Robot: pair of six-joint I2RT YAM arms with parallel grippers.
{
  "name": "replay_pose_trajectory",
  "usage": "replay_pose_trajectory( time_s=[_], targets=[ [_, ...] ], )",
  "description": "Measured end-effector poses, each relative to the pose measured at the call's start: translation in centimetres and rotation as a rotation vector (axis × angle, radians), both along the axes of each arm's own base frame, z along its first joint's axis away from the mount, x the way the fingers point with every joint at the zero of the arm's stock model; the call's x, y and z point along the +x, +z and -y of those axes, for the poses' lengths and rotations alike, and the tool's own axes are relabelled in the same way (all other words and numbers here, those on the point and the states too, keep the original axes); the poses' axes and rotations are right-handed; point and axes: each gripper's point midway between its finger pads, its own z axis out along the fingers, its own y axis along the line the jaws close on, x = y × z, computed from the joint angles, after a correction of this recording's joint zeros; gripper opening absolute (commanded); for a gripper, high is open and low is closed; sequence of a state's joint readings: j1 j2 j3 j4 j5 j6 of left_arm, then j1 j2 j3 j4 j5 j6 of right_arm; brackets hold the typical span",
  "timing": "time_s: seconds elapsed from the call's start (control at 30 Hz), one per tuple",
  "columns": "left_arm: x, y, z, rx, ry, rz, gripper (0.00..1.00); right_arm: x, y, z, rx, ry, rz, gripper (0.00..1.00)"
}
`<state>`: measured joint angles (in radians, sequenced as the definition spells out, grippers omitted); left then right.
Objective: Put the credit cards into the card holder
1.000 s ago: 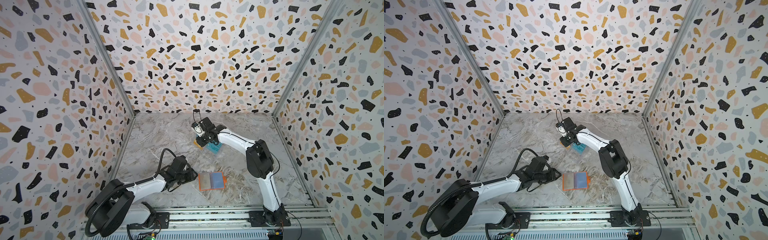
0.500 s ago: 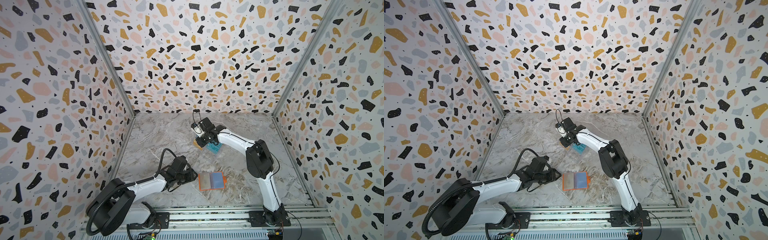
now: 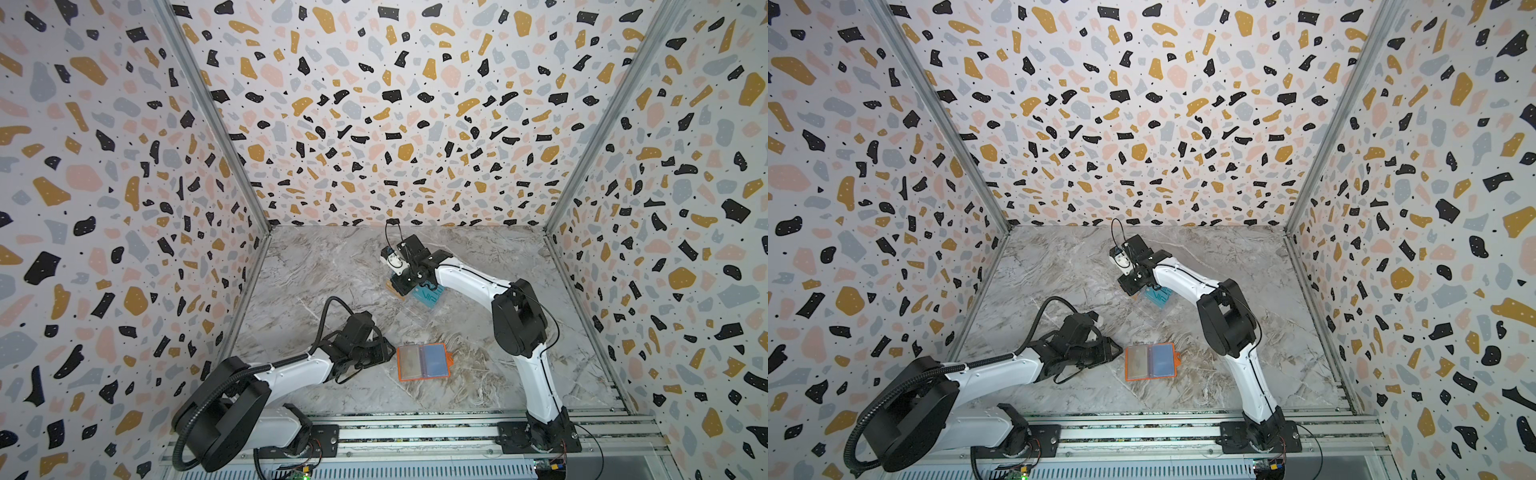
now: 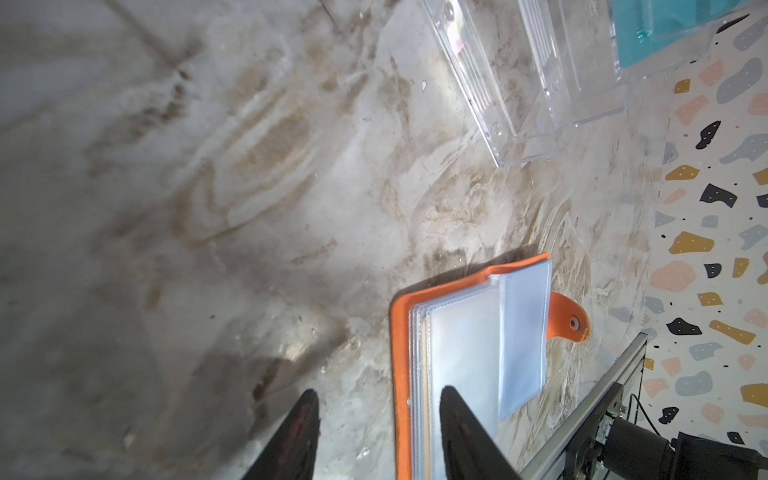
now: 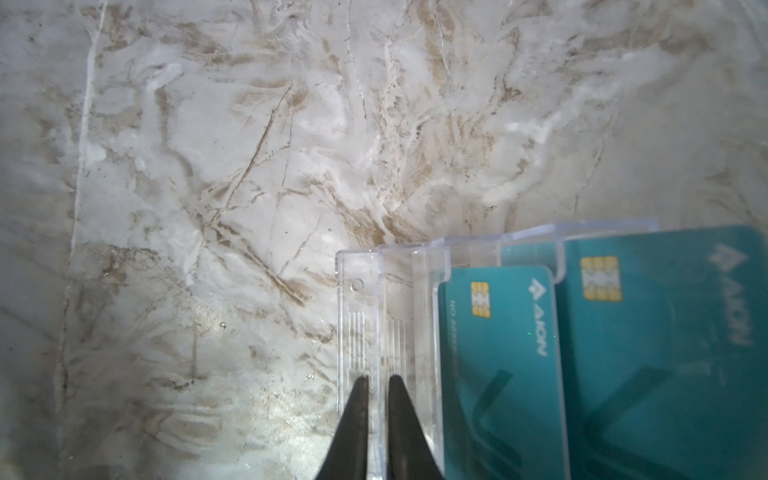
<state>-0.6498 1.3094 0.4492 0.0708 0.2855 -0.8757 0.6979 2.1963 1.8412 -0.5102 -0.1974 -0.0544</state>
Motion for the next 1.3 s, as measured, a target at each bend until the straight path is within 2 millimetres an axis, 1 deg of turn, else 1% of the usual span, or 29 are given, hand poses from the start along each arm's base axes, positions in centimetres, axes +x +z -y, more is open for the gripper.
replay_pose_trajectory(
  time_s=[0.1,0.2,0.37,0.47,0.57,0.67,0.77,0.83,0.93,1.0,1.1,1.13,1.2,1.23,1.3],
  targets=[
    [0.0,0.0,0.0,0.002,0.001,0.0,0.5,-0.1,0.0,0.0,-0.001,0.001,-0.004,0.04],
    [0.0,0.0,-0.1,0.006,0.004,0.001,0.5,0.0,0.0,0.1,0.0,0.0,-0.006,0.0],
    [-0.1,0.1,-0.4,0.014,0.009,0.001,0.5,0.1,0.5,0.0,0.009,0.001,-0.004,0.0],
    [0.0,0.4,-0.4,0.013,0.014,0.008,0.5,0.3,1.0,-0.1,0.017,0.001,0.002,0.0],
    [0.3,1.1,-0.5,0.019,0.023,0.017,0.5,0.8,1.8,-0.2,0.031,-0.003,0.014,0.0],
    [1.0,2.4,-0.2,0.016,0.029,0.04,0.5,0.9,2.7,0.1,0.043,-0.012,0.018,0.0],
    [1.5,3.4,-0.3,0.02,0.047,0.064,0.48,0.7,4.4,0.5,0.072,-0.024,0.023,0.0],
    [1.6,3.6,-0.6,0.024,0.062,0.069,0.46,0.3,6.4,1.1,0.12,-0.037,0.029,0.0],
    [1.4,3.2,-0.9,0.041,0.078,0.047,0.44,-0.8,9.7,2.4,0.215,-0.059,0.037,0.0],
    [1.1,3.0,-1.1,0.059,0.084,0.038,0.43,-1.8,12.0,3.8,0.3,-0.082,0.036,0.0],
    [0.8,3.5,-0.6,0.08,0.073,0.045,0.37,-3.9,13.8,6.1,0.423,-0.111,0.008,0.0],
    [0.8,3.8,-0.2,0.08,0.065,0.053,0.34,-4.6,13.8,6.8,0.454,-0.121,-0.006,0.0],
    [0.7,4.5,0.8,0.073,0.048,0.07,0.28,-6.7,12.6,8.1,0.503,-0.141,-0.068,0.0],
    [0.7,4.8,1.2,0.068,0.04,0.078,0.27,-7.6,11.8,8.4,0.513,-0.145,-0.1,0.0],
    [0.4,5.0,2.2,0.059,0.028,0.084,0.24,-10.0,9.2,8.9,0.525,-0.151,-0.193,0.0]
  ],
)
